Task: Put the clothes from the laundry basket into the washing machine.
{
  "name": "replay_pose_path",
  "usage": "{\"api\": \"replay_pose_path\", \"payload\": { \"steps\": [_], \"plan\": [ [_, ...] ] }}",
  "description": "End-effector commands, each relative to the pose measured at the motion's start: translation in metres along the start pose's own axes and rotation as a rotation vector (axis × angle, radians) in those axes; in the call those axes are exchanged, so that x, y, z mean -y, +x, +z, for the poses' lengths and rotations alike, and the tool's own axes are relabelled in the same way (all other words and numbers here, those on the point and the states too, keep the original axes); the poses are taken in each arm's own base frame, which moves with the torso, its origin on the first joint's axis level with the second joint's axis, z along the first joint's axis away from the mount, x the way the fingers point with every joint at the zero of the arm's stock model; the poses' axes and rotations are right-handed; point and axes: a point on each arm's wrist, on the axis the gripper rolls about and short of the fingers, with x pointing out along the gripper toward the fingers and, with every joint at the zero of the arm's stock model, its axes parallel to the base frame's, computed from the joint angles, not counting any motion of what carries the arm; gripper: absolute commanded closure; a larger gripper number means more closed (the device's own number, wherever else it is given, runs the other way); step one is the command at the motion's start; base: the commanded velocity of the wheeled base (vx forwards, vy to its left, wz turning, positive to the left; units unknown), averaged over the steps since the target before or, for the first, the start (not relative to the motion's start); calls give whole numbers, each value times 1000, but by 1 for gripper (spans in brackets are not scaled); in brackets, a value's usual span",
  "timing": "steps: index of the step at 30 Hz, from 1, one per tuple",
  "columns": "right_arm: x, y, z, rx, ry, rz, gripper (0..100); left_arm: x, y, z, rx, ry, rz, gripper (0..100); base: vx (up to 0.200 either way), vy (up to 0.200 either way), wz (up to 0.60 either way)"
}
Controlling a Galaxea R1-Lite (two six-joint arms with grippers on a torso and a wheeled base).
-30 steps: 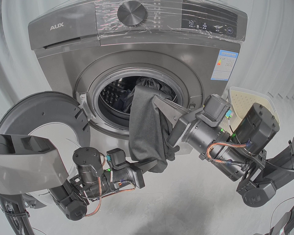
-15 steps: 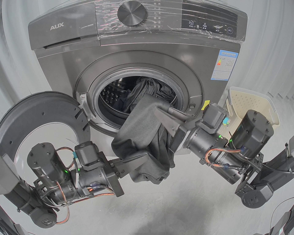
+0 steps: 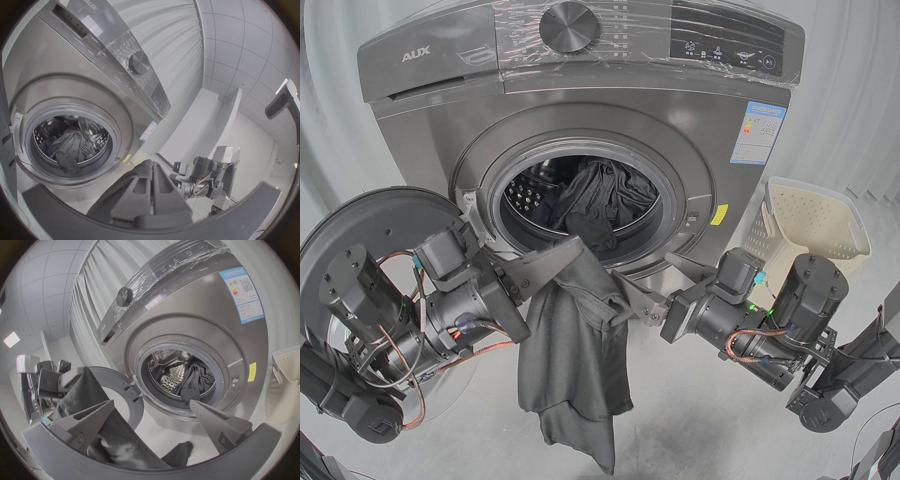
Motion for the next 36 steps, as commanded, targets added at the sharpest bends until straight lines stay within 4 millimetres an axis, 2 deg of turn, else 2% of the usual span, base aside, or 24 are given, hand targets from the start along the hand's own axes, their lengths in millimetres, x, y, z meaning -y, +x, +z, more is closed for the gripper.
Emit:
{"api": "replay_pose_path", "payload": {
  "steps": [1, 7, 14, 23, 25, 29, 36],
  "plan": [
    [9, -7, -2, -21, -7, -30, 0, -7, 1, 7, 30, 3, 19, 100, 0, 0, 0],
    [14, -13, -14, -77, -19, -47, 0, -8, 1, 10, 41, -14, 22, 100, 0, 0, 0],
    [24, 0, -26, -104, -28, -78, 0, -7, -2, 10, 35, -15, 16, 100, 0, 0, 0],
    [43, 16, -29, -81, -51, -122, 0, -7, -2, 10, 35, -16, 14, 100, 0, 0, 0],
    [42, 16, -30, -83, -50, -117, 0, -7, -2, 10, 34, -17, 15, 100, 0, 0, 0],
    [28, 10, -35, -110, -47, -77, 0, -8, 0, 8, 33, -18, 15, 100, 0, 0, 0],
    [24, 9, -40, -130, -46, -66, 0, -7, 1, 10, 40, -16, 10, 100, 0, 0, 0]
  ]
}}
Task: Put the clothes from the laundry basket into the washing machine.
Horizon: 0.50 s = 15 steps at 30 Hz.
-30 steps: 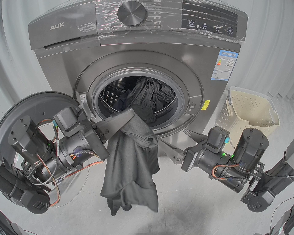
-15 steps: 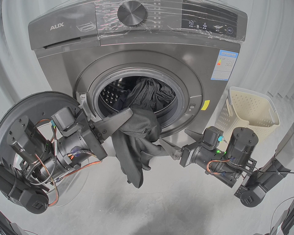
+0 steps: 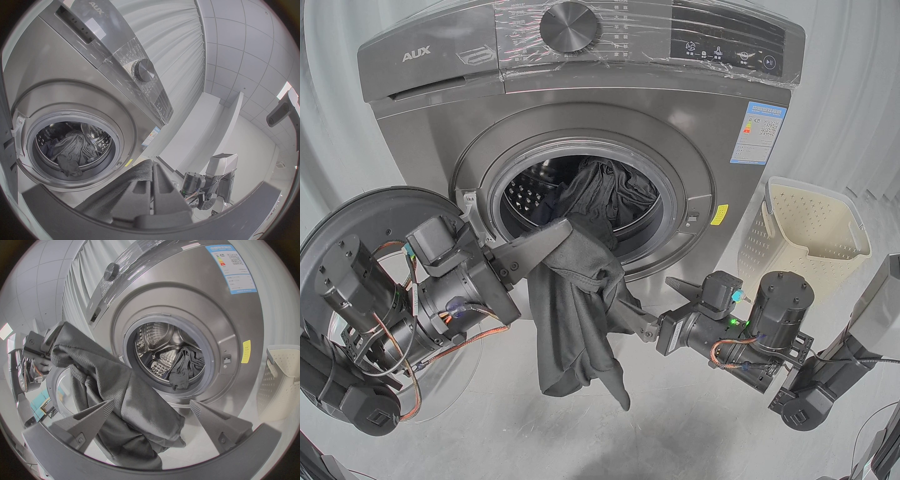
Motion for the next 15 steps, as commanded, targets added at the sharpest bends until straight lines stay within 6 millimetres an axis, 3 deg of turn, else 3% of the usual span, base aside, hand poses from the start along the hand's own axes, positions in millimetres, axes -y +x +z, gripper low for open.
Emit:
{"api": "replay_pose_path", "payload": {
  "steps": [1, 10, 15],
  "plan": [
    [-4, 0, -4, -14, -2, 11, 0, 0, 0, 0, 0, -3, -1, 100, 0, 0, 0],
    [-7, 7, -17, -47, -2, 18, 0, 3, -1, 1, 1, -14, -7, 100, 0, 0, 0],
    [4, 19, -22, -47, -16, -11, 0, 4, -2, 0, -3, -18, -9, 100, 0, 0, 0]
  ]
}}
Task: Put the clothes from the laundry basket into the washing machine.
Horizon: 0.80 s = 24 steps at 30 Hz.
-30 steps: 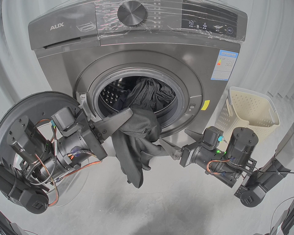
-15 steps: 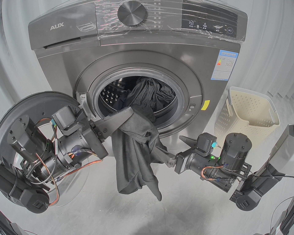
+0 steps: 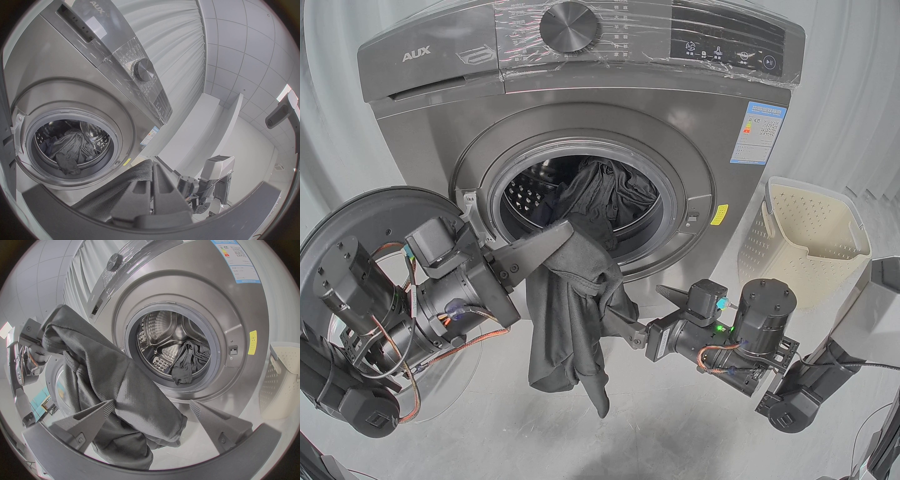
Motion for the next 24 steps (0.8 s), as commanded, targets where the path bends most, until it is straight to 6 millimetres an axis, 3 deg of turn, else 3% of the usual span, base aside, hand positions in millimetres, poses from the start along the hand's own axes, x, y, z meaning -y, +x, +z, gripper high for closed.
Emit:
{"api": "replay_pose_path", "payload": {
  "steps": [1, 6, 12, 16, 24],
  "plan": [
    [10, 11, -9, -15, -8, -27, 0, 1, -1, 0, -1, 0, -3, 100, 0, 0, 0],
    [14, 23, -17, -19, -8, -31, 0, 2, -1, 0, -1, -1, -5, 100, 0, 0, 0],
    [-7, 23, -25, -28, -17, 41, 0, 1, -1, 1, 1, 0, -4, 100, 0, 0, 0],
    [-16, 24, -23, -15, -16, 68, 0, 1, -1, 1, 1, 0, -4, 100, 0, 0, 0],
    [-12, 40, -18, 32, -15, 64, 0, 2, -1, 0, -2, -2, -4, 100, 0, 0, 0]
  ]
}}
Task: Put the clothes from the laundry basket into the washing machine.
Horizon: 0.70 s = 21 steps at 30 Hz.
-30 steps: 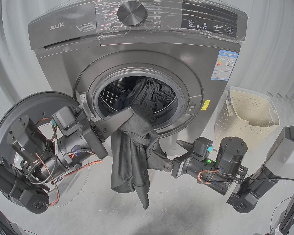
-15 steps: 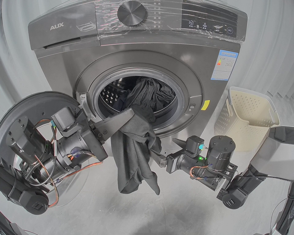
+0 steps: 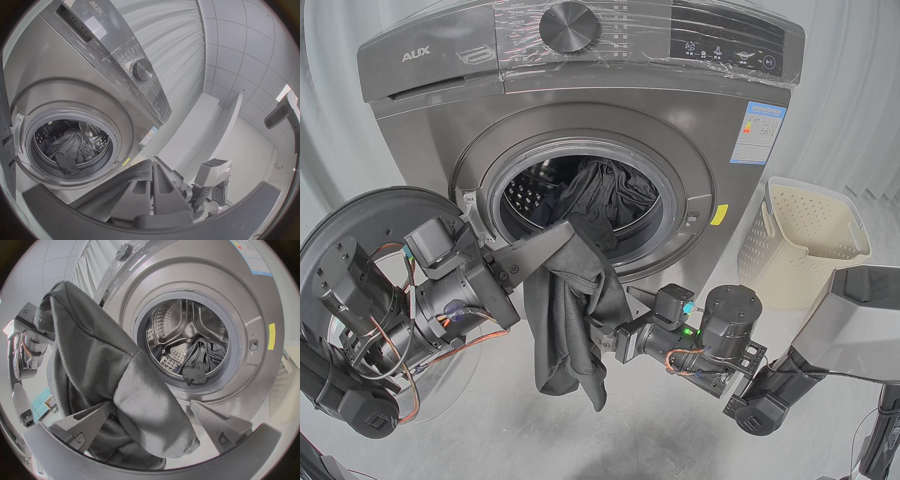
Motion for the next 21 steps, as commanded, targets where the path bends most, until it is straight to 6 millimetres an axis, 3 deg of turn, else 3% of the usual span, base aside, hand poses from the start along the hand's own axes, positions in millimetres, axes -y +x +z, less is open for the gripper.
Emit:
{"api": "replay_pose_path", "payload": {
  "steps": [1, 6, 7, 12, 21],
  "plan": [
    [5, 11, -4, 7, 0, -5, 0, 0, -1, 0, -1, -1, 1, 100, 0, 0, 0],
    [10, 22, -7, 33, -3, -14, 0, 1, -1, 0, -2, 0, 0, 100, 0, 0, 0],
    [10, 22, -6, 45, -3, -12, 100, 0, -1, -1, -2, 0, 2, 100, 0, 0, 0],
    [8, 18, 2, 73, -1, -7, 100, -2, -1, -1, -5, 0, 8, 100, 0, 0, 0],
    [2, -28, 53, 145, 3, -8, 100, -10, 2, -9, -28, -12, 32, 100, 0, 0, 0]
  ]
}}
